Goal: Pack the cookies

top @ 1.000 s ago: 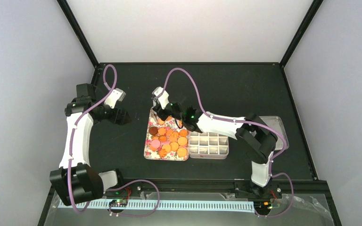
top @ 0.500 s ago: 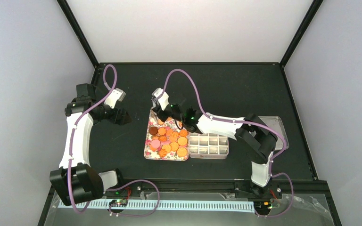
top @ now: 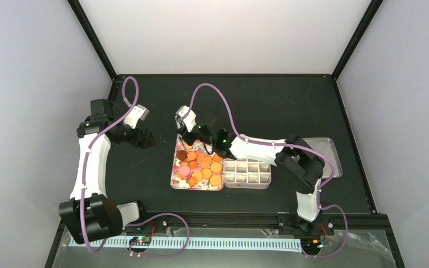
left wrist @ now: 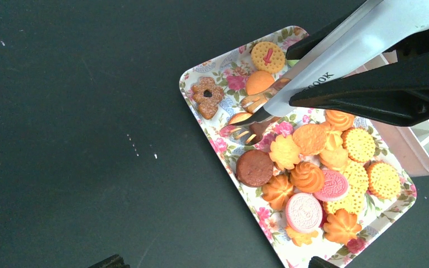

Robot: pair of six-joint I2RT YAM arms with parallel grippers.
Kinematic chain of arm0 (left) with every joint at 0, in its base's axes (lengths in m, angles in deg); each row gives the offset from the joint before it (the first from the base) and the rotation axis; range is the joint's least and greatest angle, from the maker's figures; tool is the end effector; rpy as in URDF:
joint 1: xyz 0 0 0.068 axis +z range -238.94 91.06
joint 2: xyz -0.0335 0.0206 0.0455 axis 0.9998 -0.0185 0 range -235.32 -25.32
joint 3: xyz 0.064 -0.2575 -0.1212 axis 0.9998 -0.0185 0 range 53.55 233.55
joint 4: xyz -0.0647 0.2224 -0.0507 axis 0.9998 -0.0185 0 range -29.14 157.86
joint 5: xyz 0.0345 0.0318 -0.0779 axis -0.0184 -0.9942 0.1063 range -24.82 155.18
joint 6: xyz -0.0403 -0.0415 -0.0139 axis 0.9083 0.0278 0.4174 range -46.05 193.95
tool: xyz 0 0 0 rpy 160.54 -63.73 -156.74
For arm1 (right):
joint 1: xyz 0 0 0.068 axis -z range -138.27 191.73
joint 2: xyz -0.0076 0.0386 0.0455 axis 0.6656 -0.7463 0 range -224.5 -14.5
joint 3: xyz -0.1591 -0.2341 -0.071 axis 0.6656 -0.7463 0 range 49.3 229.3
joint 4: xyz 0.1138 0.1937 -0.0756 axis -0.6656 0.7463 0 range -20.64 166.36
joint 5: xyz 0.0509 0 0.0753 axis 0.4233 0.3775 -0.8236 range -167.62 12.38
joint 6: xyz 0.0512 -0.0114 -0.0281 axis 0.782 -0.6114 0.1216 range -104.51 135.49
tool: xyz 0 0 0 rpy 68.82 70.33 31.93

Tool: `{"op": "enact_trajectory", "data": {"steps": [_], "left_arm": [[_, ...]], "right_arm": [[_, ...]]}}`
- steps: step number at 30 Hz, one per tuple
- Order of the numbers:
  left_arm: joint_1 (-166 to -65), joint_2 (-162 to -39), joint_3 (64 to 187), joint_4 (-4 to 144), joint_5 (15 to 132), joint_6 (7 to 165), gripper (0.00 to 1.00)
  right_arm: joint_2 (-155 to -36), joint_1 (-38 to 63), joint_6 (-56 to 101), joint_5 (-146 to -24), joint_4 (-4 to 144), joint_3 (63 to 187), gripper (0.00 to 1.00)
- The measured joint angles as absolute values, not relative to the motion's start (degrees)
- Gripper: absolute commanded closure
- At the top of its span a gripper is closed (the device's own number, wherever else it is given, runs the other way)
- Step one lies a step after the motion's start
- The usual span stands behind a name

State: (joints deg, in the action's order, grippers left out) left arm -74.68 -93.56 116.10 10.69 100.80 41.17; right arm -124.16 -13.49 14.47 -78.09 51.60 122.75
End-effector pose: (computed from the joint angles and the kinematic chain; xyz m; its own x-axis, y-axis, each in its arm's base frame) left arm 0.1890 0.0218 0.3174 -0.6943 0.2776 -0.6639 0.5150 0.8361 -0.1890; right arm 0.2501 0.3606 0.2625 -0.1658 -0.2701 -0.9485 -0.8288 0.5593 -0.0144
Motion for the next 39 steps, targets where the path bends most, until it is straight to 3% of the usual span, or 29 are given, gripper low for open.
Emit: {"op": "enact_trajectory", "data": {"steps": [6,10,25,39], "left_arm": [[-74.7,-93.6,116.1,10.7,100.8,41.1,0.14],[-74.7,-93.6,116.1,10.7,100.8,41.1,0.14],[-74.7,-93.6,116.1,10.6,100.9,41.1,0.14],[-74.7,-93.6,116.1,10.8,104.7,41.1,0.13]], "right_arm": [[-124.4,-13.5,15.0,-77.8,51.3,122.9,0.84],[-124.2,-13.4,15.4,-77.3,50.8,122.5,0.88],[-109.6,-9.7,15.7,-75.2,52.9,115.9,0.9],[-81.0,1.5,16.9,-67.6,60.1,95.2,0.87]]}}
